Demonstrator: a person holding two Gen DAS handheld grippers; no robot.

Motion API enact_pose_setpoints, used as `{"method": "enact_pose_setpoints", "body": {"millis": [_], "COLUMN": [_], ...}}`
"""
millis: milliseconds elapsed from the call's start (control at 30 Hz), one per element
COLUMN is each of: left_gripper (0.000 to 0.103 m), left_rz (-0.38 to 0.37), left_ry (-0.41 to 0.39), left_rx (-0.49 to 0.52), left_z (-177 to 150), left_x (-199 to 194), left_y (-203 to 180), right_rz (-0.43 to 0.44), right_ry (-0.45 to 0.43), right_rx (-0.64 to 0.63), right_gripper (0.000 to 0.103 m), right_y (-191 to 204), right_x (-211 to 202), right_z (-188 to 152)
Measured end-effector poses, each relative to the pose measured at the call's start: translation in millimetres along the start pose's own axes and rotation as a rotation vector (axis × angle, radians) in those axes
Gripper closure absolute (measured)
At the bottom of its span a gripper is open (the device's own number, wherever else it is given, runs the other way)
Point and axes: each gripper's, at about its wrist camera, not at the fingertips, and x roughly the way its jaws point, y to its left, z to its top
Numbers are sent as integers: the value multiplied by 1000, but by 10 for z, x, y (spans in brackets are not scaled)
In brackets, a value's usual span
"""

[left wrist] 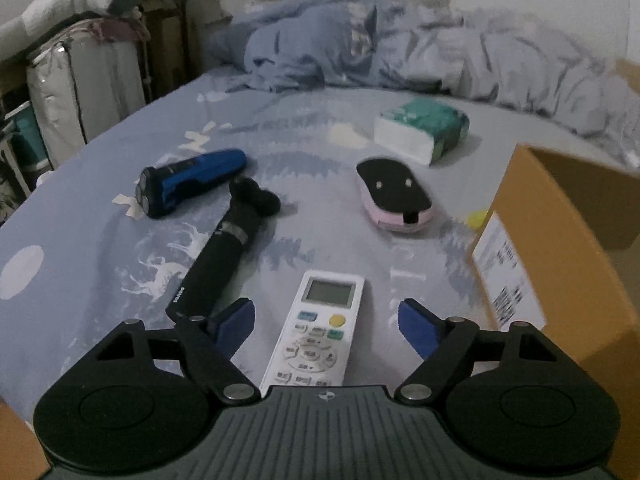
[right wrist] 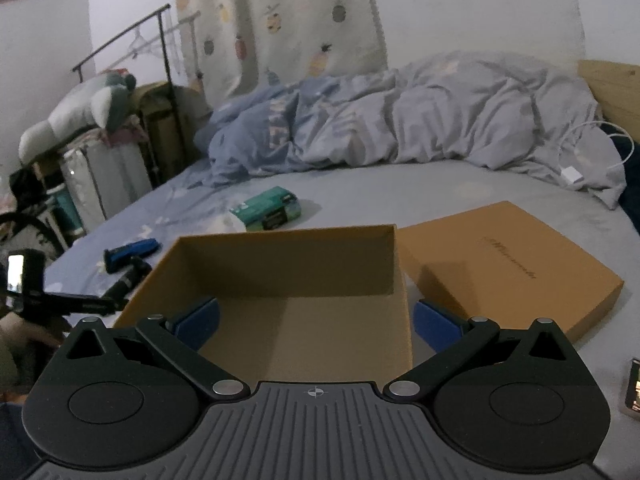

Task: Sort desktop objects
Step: 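Lower the left tool over the white remote and close on it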

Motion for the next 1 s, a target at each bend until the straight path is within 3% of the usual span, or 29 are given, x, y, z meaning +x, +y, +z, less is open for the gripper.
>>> {"method": "enact_pose_setpoints", "body": {"millis": [467, 633, 867, 1000], "left_gripper": [21, 36, 39, 48], "left_rz": [17, 1, 9, 16], "left_ry": [71, 72, 66, 72], "left_rx": [44, 46, 69, 87], "left_z": [-153, -160, -164, -168], "left_x": [278, 282, 253, 232], "left_y": [23, 36, -30, -65], "right_rz": [9, 10, 11, 11], "right_ry": [23, 27, 26, 23], "right_rx": [4, 5, 4, 3], "right_gripper": [0, 0, 0, 0], "right_y": [5, 7, 32, 48], "right_x": [76, 90, 83, 72], "right_z": [3, 6, 18, 29]}}
